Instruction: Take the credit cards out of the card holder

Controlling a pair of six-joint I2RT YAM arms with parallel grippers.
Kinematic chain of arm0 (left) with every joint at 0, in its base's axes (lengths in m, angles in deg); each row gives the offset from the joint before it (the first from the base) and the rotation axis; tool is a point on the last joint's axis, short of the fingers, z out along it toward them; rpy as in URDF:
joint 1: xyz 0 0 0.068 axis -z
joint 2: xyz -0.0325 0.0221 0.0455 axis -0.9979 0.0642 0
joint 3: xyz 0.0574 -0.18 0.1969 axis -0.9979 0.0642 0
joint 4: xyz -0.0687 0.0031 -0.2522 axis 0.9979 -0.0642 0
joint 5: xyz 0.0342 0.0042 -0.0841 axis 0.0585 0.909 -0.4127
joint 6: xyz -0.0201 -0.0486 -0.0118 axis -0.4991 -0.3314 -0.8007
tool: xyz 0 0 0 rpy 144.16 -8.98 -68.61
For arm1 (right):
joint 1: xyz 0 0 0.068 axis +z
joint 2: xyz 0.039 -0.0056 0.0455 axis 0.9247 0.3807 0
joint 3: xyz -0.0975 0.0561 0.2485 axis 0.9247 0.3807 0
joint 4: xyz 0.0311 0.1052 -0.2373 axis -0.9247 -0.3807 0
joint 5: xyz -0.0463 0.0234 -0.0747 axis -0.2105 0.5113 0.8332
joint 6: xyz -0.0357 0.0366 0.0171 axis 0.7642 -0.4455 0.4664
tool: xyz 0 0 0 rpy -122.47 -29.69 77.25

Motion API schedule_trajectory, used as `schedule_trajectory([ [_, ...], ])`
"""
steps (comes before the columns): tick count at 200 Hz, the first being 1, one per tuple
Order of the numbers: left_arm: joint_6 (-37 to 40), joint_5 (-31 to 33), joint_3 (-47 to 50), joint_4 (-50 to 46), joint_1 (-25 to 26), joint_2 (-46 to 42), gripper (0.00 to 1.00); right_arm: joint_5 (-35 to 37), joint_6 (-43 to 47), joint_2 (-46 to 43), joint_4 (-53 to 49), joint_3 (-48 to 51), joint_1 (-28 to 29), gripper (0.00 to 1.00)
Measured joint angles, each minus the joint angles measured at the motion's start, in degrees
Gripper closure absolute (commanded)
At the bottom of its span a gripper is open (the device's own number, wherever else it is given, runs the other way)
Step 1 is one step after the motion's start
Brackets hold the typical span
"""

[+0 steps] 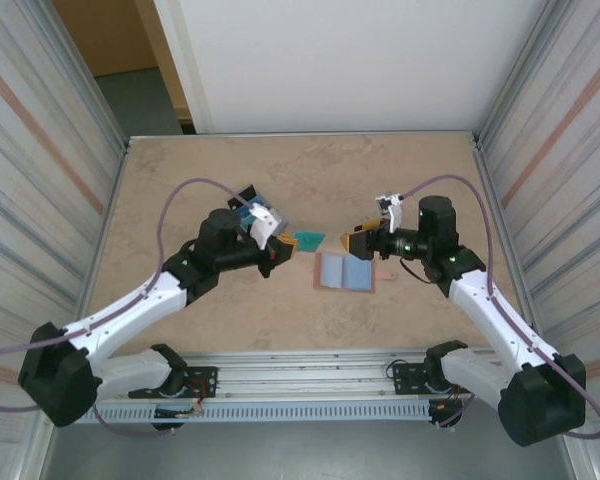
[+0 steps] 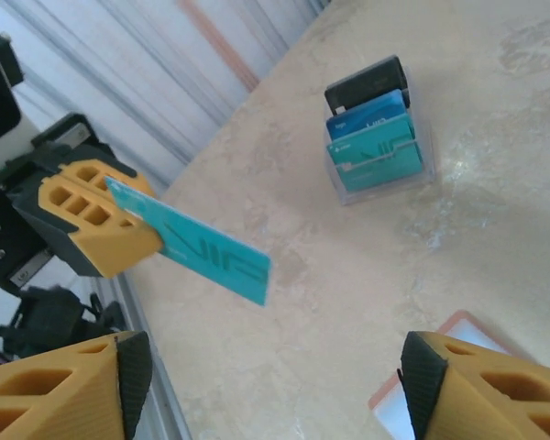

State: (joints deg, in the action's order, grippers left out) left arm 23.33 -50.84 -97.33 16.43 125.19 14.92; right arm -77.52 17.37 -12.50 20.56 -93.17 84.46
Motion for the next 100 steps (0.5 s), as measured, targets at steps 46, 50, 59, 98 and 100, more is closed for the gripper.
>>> schedule_trajectory([
  [46,-14.3,5.6,8.1,13.2,-0.2,-5.3,1.0,-0.7,-11.9,2.5,17.7,7.2,1.4,0.26],
  [50,-15.3,5.7,8.5,14.2,-0.2,-5.4,1.0,-0.9,-12.3,3.0,18.6,7.2,1.7,0.26],
  [59,-17.3,6.0,9.2,16.0,-0.2,-5.5,1.0,-1.1,-13.3,4.2,21.2,7.1,2.7,0.26],
  [98,-24.7,5.9,11.0,23.6,-0.3,-5.6,1.0,-2.2,-14.3,9.4,27.0,3.7,9.3,0.28],
  [100,-24.9,5.9,11.1,23.9,-0.3,-5.6,1.0,-2.3,-14.3,9.5,27.1,3.5,9.5,0.28],
])
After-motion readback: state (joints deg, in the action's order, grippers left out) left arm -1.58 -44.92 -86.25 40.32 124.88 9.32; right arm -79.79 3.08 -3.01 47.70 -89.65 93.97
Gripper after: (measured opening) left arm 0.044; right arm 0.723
